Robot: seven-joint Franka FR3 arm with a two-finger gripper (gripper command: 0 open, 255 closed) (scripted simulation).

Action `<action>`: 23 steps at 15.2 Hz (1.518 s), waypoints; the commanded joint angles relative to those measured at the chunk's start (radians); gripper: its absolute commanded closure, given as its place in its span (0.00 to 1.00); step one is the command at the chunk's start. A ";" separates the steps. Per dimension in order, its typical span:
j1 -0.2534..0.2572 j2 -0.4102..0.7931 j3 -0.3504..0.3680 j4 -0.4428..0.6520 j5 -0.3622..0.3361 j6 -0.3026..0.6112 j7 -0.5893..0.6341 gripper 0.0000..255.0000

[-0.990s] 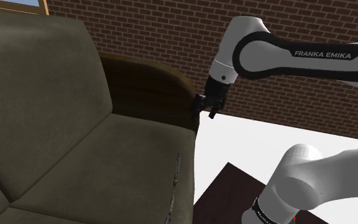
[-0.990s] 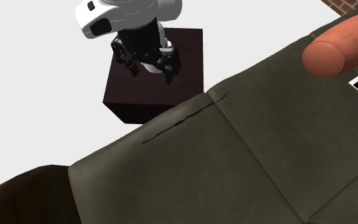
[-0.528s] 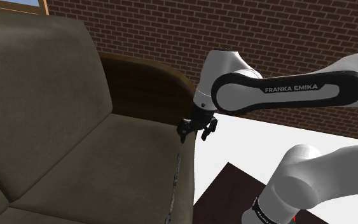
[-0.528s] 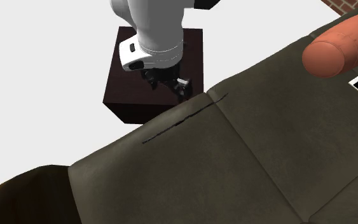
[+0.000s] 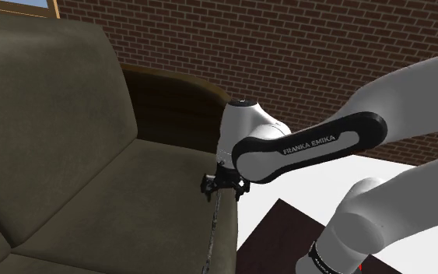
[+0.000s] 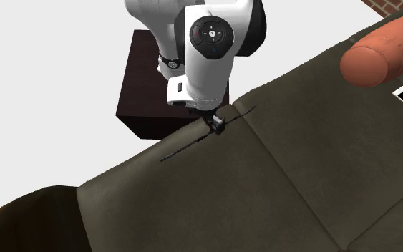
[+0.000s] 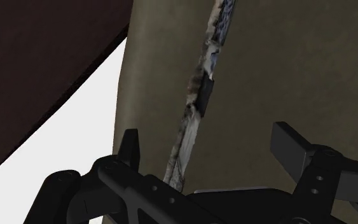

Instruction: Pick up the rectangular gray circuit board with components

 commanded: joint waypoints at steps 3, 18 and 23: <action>-0.072 0.174 0.126 0.007 -0.034 0.129 0.204 0.00; -0.188 0.421 0.238 0.002 -0.229 0.330 0.432 1.00; -0.188 0.421 0.238 0.002 -0.229 0.330 0.431 1.00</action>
